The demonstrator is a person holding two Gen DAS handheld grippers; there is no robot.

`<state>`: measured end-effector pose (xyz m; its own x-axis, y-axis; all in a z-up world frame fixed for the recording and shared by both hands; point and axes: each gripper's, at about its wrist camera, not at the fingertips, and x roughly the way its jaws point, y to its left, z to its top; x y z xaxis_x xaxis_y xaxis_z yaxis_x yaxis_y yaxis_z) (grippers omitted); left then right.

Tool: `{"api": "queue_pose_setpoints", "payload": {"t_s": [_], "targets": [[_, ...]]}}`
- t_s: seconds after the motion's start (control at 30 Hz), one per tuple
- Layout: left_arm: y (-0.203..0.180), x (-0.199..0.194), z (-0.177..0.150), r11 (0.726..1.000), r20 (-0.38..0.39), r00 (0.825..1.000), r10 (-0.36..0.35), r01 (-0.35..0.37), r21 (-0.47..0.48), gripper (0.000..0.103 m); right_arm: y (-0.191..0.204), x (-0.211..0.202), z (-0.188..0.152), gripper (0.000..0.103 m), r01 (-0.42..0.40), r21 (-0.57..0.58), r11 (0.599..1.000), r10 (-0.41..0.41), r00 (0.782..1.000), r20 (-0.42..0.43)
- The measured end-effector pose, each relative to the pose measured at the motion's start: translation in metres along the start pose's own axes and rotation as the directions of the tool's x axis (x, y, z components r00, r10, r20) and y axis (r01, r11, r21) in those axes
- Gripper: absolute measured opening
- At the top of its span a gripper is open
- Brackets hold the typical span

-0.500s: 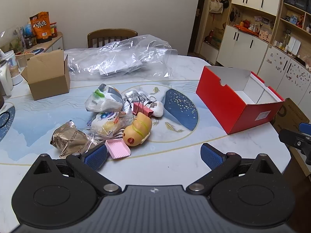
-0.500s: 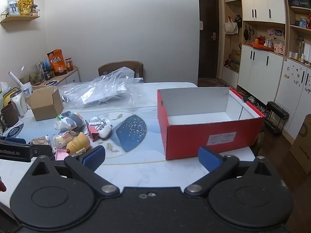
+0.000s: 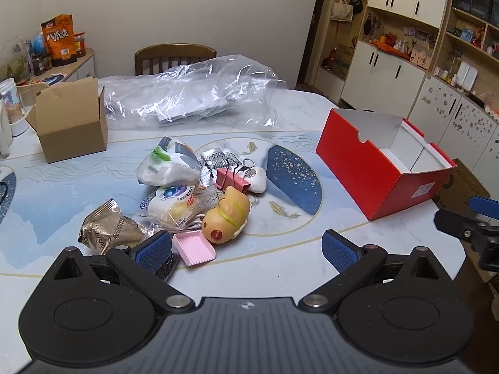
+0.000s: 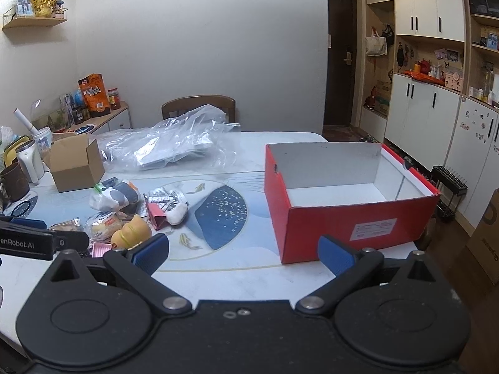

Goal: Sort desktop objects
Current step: 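Move both tools toward the pile of items on the table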

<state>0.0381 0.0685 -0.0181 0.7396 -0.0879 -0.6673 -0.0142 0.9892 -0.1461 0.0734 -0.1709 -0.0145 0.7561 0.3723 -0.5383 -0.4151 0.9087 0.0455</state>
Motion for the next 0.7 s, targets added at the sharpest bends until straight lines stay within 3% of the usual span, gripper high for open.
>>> {"api": "queue_pose_setpoints", "payload": {"t_s": [0.33,0.7], "targets": [[0.017,0.003,0.005,0.999,0.006,0.999,-0.032,0.032,-0.009,0.103,0.024,0.016,0.004,0.102,-0.02,-0.034,0.999,0.02,1.0,0.0],[0.04,0.019,0.007,1.0,-0.02,1.0,0.001,0.0,0.004,0.103,0.053,0.044,0.01,0.102,-0.061,-0.065,0.996,0.06,0.998,-0.018]]}}
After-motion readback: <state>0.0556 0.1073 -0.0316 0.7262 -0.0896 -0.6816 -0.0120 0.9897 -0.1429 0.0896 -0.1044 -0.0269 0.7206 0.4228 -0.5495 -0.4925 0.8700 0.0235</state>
